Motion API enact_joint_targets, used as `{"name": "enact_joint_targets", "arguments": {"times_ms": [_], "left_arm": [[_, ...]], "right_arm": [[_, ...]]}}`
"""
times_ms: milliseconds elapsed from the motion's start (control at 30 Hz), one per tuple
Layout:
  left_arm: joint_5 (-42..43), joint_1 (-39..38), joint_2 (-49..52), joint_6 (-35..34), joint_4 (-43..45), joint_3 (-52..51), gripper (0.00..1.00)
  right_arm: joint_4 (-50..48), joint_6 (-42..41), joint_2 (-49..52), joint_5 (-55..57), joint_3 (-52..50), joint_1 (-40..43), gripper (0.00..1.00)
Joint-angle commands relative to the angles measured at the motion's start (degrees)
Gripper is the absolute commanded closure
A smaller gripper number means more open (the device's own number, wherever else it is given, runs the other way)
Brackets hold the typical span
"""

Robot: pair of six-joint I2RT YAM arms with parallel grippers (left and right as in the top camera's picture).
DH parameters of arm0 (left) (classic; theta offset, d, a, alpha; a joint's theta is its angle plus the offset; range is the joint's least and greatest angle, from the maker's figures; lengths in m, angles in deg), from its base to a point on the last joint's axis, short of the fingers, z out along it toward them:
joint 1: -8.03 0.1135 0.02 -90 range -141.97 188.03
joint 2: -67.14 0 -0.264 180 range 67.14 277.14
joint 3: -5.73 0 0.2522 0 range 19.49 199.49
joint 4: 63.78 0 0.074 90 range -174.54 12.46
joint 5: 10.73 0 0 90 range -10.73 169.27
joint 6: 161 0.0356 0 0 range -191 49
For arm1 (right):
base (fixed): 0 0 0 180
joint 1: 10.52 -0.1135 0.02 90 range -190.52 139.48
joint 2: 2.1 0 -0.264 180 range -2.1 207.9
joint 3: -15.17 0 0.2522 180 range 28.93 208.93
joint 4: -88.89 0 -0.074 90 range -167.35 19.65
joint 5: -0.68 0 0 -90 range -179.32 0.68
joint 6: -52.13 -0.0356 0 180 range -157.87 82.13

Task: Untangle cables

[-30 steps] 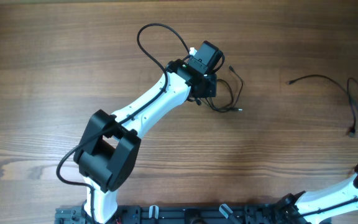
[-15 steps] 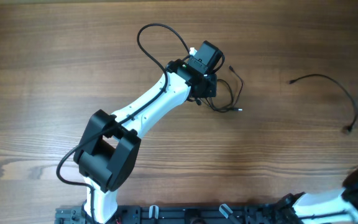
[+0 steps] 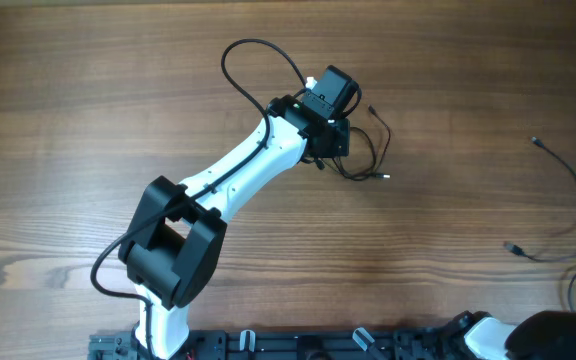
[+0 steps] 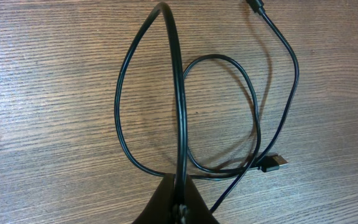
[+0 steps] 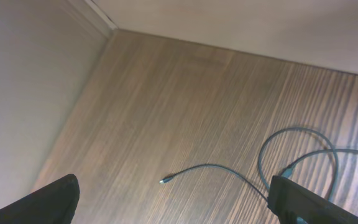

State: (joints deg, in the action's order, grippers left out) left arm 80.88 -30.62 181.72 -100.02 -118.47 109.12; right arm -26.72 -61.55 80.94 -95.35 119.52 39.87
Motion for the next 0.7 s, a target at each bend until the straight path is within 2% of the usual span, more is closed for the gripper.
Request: {"name": "enact_joint_targets", "arguments": {"times_ms": [0, 200, 267, 367, 500, 667], "left_arm": [[0.9, -0.2, 0.6, 0.3, 0.4, 0.3, 0.96], [0.9, -0.2, 0.6, 0.3, 1.5, 0.3, 0.96], [0.9, -0.2, 0.6, 0.3, 2.4, 0.3, 0.96], [0.9, -0.2, 0.6, 0.3, 2.8, 0.3, 0.96], [0.9, -0.2, 0.6, 0.3, 2.4, 0.3, 0.96], [0.9, -0.2, 0.6, 0.3, 1.9, 0.3, 0.96]], "right_arm": [[-0.7, 1.2, 7.0, -1.3, 0.4, -1.0, 0.00], [-1.2, 2.1, 24.1, -9.1, 0.5, -3.3, 0.00], [0.5, 3.3, 32.0, -11.0, 0.5, -6.6, 0.00], [1.8, 5.3, 38.5, -8.5, 0.5, -12.2, 0.00], [2.7, 5.5, 40.4, -3.5, 0.5, -18.1, 0.00], [3.7, 5.5, 39.7, -3.3, 0.5, -19.3, 0.00]]}}
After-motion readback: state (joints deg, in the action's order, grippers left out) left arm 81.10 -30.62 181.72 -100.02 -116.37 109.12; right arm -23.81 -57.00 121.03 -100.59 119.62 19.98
